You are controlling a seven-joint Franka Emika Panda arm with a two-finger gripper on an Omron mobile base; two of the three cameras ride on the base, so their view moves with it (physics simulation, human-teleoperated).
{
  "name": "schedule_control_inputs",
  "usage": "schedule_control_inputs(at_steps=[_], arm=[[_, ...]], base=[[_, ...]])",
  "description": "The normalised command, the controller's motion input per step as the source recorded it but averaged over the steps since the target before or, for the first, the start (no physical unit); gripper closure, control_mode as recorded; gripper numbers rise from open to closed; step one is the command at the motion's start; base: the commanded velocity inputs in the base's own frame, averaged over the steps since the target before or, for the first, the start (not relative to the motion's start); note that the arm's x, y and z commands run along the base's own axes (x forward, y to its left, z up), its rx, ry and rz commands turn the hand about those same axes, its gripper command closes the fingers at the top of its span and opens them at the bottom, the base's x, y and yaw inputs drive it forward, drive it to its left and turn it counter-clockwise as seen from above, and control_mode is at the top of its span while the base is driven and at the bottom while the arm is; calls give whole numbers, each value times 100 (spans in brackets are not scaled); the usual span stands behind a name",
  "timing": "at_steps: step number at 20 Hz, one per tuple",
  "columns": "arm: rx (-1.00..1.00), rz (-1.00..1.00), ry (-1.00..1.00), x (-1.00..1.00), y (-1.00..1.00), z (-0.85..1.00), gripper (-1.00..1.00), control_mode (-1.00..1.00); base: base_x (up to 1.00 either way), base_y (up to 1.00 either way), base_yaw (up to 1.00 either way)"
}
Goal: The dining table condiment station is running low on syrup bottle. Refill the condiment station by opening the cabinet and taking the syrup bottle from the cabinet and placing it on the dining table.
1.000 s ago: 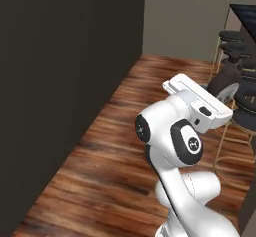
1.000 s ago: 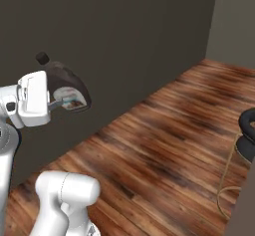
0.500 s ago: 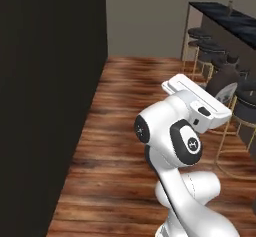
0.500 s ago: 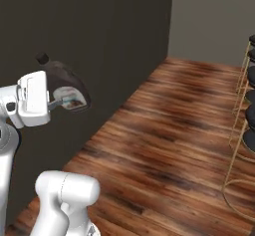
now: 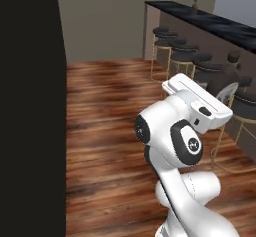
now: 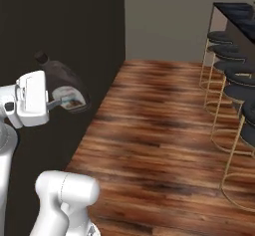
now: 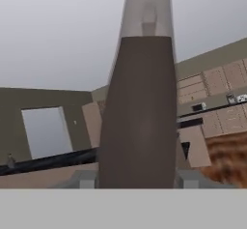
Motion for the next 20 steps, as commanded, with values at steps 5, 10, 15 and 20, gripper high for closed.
schedule_control_inputs(at_steps=[5,10,15,20], arm=[[0,0,0,0,0,0,100,100],[0,0,0,0,0,0,100,100],[0,0,0,0,0,0,100,100],[0,0,0,0,0,0,100,100]], base=[[100,61,-43],[100,56,-35],[100,46,-28],[100,55,-23]])
